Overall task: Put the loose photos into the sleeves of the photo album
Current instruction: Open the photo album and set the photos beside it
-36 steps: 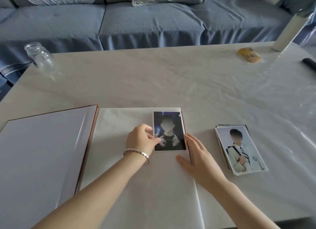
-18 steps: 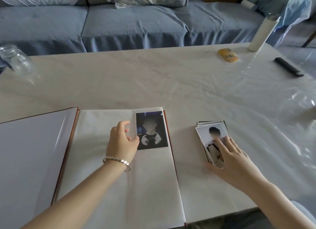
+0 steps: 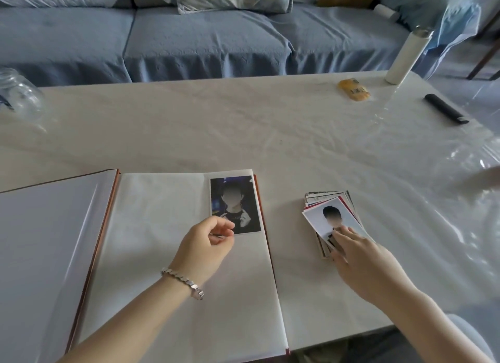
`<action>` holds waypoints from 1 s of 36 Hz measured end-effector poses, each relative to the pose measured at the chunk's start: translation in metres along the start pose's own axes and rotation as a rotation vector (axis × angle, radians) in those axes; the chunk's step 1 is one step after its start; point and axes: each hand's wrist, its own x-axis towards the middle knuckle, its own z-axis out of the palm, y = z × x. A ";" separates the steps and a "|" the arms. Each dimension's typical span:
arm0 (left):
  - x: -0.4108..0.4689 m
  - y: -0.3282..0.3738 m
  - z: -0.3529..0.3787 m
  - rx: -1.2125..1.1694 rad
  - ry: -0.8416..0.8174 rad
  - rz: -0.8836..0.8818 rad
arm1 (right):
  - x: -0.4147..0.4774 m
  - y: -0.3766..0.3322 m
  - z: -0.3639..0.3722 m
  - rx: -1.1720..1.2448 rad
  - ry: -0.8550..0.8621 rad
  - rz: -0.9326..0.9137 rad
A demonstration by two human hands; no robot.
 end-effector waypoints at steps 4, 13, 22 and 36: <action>-0.004 0.004 -0.002 -0.114 -0.062 -0.100 | -0.004 -0.009 -0.005 0.060 0.230 0.035; -0.026 0.040 0.005 -0.669 -0.277 -0.189 | -0.011 -0.083 0.006 0.299 0.638 -0.459; -0.023 -0.013 -0.037 -0.068 0.304 -0.015 | -0.006 -0.115 0.023 0.298 0.307 -0.514; -0.039 -0.058 -0.082 0.177 0.308 -0.072 | 0.002 -0.100 0.045 0.412 0.036 -0.140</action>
